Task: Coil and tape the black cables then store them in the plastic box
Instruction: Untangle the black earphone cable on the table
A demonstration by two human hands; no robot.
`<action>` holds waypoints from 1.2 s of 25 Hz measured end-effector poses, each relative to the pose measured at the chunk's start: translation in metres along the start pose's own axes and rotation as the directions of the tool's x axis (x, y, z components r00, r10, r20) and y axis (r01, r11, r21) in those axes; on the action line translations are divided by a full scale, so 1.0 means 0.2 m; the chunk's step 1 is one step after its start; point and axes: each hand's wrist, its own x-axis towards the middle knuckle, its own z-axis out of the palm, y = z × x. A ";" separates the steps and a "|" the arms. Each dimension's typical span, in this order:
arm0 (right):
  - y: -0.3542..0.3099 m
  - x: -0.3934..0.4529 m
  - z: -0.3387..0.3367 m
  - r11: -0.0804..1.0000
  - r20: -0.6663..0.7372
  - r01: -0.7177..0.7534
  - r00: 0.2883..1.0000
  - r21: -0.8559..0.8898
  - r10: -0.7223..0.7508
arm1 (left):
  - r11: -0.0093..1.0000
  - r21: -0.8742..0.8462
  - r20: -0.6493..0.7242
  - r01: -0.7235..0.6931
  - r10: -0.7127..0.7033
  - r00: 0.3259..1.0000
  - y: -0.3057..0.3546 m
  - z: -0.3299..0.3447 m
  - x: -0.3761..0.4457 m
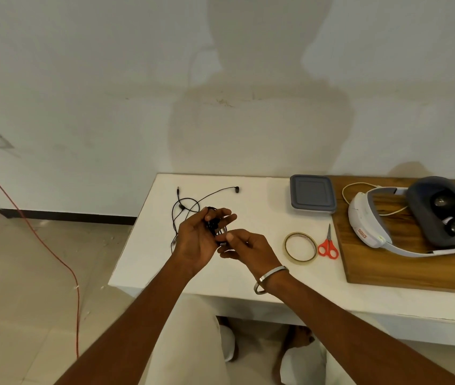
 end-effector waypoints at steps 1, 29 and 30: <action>0.01 0.00 0.00 1.000 -0.046 0.013 0.999 -0.023 -0.014 | 1.000 -0.018 -0.011 -0.008 0.008 1.000 -0.01 0.00 0.00; 0.15 0.29 -0.24 0.982 -0.548 -0.121 0.817 0.145 0.181 | 0.755 0.651 -0.298 0.074 0.165 0.940 -0.33 0.12 0.45; 0.15 0.31 -0.27 0.983 -0.557 -0.135 0.811 0.123 0.181 | 0.727 0.683 -0.283 0.071 0.174 0.943 -0.35 0.12 0.48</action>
